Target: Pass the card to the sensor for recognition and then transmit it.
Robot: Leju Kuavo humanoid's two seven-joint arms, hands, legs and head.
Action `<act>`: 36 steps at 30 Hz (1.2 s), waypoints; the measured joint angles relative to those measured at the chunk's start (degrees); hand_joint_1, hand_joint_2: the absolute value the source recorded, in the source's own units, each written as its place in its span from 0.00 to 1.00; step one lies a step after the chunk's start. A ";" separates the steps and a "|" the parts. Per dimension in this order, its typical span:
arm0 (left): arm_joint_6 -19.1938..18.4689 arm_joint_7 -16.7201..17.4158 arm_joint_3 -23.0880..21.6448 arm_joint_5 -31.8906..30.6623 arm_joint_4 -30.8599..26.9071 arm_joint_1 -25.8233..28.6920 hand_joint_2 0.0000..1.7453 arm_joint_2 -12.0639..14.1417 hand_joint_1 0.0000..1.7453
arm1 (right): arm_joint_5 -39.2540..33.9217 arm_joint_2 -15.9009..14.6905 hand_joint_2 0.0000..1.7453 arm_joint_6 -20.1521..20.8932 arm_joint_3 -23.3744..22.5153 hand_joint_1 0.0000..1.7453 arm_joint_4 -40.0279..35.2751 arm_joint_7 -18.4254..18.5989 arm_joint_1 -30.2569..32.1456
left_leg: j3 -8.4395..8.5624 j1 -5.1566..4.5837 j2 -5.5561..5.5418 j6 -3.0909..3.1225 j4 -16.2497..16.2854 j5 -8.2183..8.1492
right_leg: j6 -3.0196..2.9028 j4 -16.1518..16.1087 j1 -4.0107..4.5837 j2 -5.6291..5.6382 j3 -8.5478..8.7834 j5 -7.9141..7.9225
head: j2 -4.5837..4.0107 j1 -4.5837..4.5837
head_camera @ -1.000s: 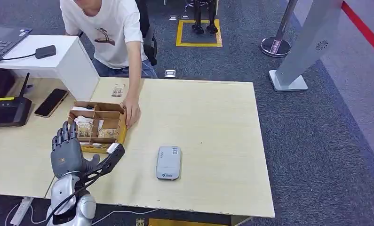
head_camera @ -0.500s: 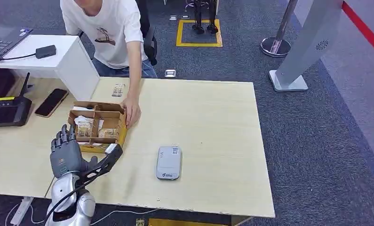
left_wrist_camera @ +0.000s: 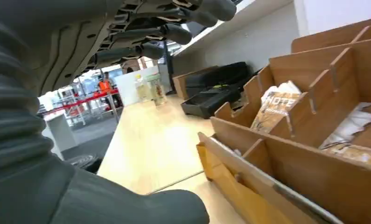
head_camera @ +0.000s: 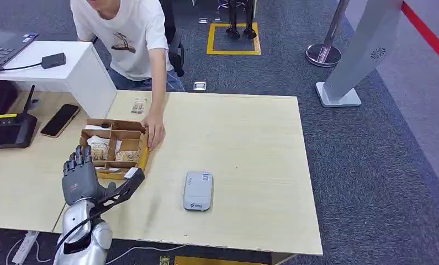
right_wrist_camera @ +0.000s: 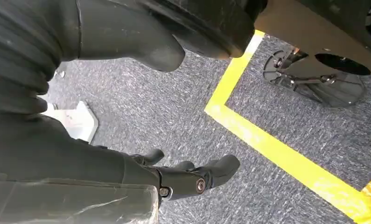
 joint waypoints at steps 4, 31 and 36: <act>-0.09 -1.05 0.02 0.00 0.86 -0.31 1.00 0.04 0.00 | 0.00 0.00 1.00 0.31 0.44 0.00 0.00 0.00 -0.19 | 0.01 0.00 0.01 0.00 0.00 0.00 | 0.00 0.00 0.00 0.01 0.00 0.00 | 0.00 0.00; -2.03 -3.91 -2.34 0.00 4.48 -1.61 1.00 -0.24 0.00 | 0.00 0.00 1.00 0.68 2.27 0.00 0.09 0.13 -0.78 | 0.01 0.00 0.01 0.00 0.01 0.00 | 0.00 0.00 0.00 0.02 -0.01 0.00 | 0.00 0.00; -2.51 -3.48 -2.45 0.00 5.05 -1.97 1.00 -0.24 0.00 | 0.00 0.00 1.00 0.74 2.30 0.00 0.11 0.15 -0.89 | 0.01 0.00 0.01 0.00 0.01 0.00 | 0.00 0.00 0.00 0.02 -0.01 0.00 | 0.00 0.00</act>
